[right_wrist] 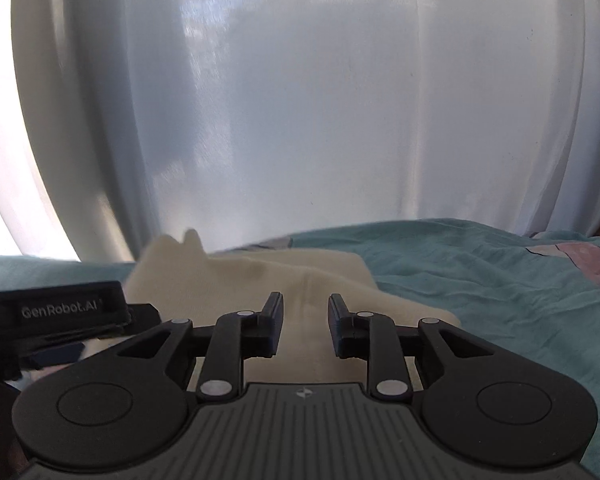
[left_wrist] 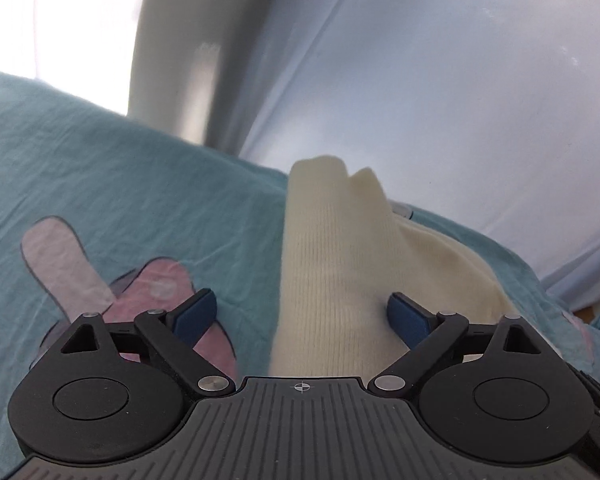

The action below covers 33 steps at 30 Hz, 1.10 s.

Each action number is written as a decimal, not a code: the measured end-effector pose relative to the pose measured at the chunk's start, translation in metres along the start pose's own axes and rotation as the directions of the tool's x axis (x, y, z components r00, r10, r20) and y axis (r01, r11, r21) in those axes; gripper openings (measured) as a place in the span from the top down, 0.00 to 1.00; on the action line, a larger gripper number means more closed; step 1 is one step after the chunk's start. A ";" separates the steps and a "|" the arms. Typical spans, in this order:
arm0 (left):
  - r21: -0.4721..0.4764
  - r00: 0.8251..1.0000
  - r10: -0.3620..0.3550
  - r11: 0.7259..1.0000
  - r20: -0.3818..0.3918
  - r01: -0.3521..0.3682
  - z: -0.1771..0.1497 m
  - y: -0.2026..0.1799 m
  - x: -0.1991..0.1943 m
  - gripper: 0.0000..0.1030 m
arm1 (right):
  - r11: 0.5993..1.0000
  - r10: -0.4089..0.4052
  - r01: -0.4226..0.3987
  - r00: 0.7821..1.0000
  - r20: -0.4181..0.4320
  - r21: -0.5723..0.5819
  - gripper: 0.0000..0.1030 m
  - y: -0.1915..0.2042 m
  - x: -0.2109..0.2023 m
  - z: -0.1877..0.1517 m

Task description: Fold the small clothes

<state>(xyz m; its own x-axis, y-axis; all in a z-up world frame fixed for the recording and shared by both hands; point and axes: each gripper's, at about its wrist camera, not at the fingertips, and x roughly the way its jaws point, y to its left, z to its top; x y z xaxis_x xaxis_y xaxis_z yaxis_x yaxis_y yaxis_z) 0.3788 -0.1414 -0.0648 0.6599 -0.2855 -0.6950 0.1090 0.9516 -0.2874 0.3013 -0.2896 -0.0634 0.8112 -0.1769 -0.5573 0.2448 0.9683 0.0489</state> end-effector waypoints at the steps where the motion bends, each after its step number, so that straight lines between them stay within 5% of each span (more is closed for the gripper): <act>1: 0.042 1.000 0.011 0.999 0.005 -0.012 -0.004 -0.005 0.003 0.05 | 1.000 -0.024 0.024 1.000 0.001 -0.011 0.75 -0.005 0.005 -0.008; 8: 0.093 1.000 -0.003 0.996 0.030 0.000 -0.009 -0.008 0.007 0.03 | 0.987 -0.021 0.014 0.999 0.039 0.159 0.75 -0.045 0.012 -0.021; 12: 0.094 0.992 -0.115 0.988 -0.046 0.119 -0.001 0.016 -0.004 0.03 | 0.981 0.034 -0.035 0.999 0.005 0.191 0.66 -0.056 0.004 -0.018; 17: -0.052 0.910 -0.355 0.934 -0.213 0.352 0.012 0.067 -0.025 0.03 | 0.935 0.218 -0.200 0.976 -0.029 0.294 0.28 -0.097 -0.043 -0.022; 22: -0.226 0.805 -0.506 0.862 -0.311 0.454 0.005 0.080 -0.015 0.04 | 0.861 0.362 -0.284 0.925 -0.117 0.422 0.30 -0.134 -0.046 -0.032; 24: -0.229 0.791 -0.522 0.852 -0.318 0.470 0.003 0.074 -0.012 0.05 | 0.829 0.414 -0.314 0.901 -0.131 0.463 0.40 -0.136 -0.039 -0.036; 28: -0.223 0.755 -0.549 0.836 -0.359 0.501 0.000 0.059 -0.003 0.13 | 0.783 0.475 -0.342 0.868 -0.146 0.519 0.40 -0.136 -0.020 -0.041; 33: -0.258 0.748 -0.568 0.823 -0.344 0.506 0.003 0.054 0.010 0.18 | 0.669 0.565 -0.384 0.819 -0.100 0.636 0.40 -0.152 -0.003 -0.045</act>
<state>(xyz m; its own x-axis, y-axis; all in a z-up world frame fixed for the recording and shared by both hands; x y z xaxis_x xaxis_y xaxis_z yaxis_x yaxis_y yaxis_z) 0.3939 -0.0924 -0.0854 0.1756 -0.7929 -0.5836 0.2318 0.6094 -0.7582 0.2379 -0.4286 -0.1063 0.7496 0.4202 -0.5114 0.1900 0.6036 0.7743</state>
